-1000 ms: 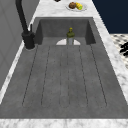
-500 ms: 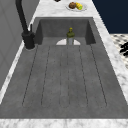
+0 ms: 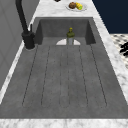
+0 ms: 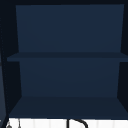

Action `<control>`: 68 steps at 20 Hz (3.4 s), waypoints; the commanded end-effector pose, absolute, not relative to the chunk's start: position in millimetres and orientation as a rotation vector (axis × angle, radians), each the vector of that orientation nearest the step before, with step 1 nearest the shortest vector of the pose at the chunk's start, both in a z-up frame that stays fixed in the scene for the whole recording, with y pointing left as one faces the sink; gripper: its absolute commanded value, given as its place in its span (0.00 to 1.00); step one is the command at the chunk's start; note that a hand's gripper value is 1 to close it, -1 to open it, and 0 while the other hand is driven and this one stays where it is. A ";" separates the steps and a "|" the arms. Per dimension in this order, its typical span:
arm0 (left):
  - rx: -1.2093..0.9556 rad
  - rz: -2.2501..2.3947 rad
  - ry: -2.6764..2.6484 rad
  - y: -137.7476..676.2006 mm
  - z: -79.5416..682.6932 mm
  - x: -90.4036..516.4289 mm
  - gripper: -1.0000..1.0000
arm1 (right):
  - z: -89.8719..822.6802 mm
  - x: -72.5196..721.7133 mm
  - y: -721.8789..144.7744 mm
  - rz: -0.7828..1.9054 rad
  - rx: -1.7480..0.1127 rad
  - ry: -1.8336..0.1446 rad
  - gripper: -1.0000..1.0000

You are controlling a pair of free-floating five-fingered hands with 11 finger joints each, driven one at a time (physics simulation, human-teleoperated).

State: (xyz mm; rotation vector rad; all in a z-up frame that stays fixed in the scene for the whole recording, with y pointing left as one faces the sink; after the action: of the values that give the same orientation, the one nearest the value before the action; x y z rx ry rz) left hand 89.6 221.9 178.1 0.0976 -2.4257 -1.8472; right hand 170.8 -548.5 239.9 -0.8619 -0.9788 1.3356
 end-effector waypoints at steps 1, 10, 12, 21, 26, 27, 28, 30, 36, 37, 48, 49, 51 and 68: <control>0.098 -1.847 -2.426 221.9 178.1 89.6 0.50 | 239.9 183.5 -544.1 1.380 -1.005 -0.945 0.00; 0.098 -1.847 -2.426 221.9 178.1 89.6 0.50 | 241.7 200.4 -549.2 1.445 -1.118 -0.952 0.00; 0.098 -1.847 -2.426 221.9 178.1 89.6 0.50 | 240.2 203.3 -549.9 1.480 -1.114 -0.957 0.00; 0.098 -1.847 -2.426 221.9 178.1 89.6 0.50 | 214.1 209.0 -551.8 1.589 -1.134 -0.999 0.00; 0.098 -1.847 -2.426 221.9 178.1 89.6 0.50 | 180.3 217.1 -555.2 1.640 -1.037 -1.084 0.00; 0.098 -1.847 -2.426 221.9 178.1 89.6 0.50 | 174.4 219.2 -556.3 1.655 -1.024 -1.090 0.00; 0.098 -1.847 -2.426 221.9 178.1 89.6 0.50 | 168.9 221.0 -564.1 1.653 -1.023 -1.074 0.00; 0.098 -1.847 -2.426 221.9 178.1 89.6 0.50 | 155.1 223.1 -570.5 1.674 -0.967 -1.099 0.00; 0.098 -1.847 -2.426 221.9 178.1 89.6 0.50 | 152.4 234.3 -592.0 1.762 -0.848 -1.015 0.00; 0.098 -1.847 -2.426 221.9 178.1 89.6 0.50 | 152.1 234.6 -595.6 1.772 -0.831 -0.987 0.00; 0.098 -1.847 -2.426 221.9 178.1 89.6 0.50 | 142.1 254.2 -613.8 1.754 -0.748 -0.843 0.00; 0.098 -1.847 -2.426 221.9 178.1 89.6 0.50 | 139.7 257.8 -614.2 1.767 -0.755 -0.814 0.00; 0.098 -1.847 -2.426 221.9 178.1 89.6 0.50 | 136.8 274.8 -615.0 1.788 -0.757 -0.780 0.00; 0.098 -1.847 -2.426 221.9 178.1 89.6 0.50 | 120.1 273.7 -618.0 1.835 -1.082 -0.732 1.00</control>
State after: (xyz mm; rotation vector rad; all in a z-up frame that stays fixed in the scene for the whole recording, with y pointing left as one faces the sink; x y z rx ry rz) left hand 89.6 221.9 178.1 0.0976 -2.4257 -1.8472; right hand 272.8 -616.5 132.6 -1.0949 -0.7912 1.8063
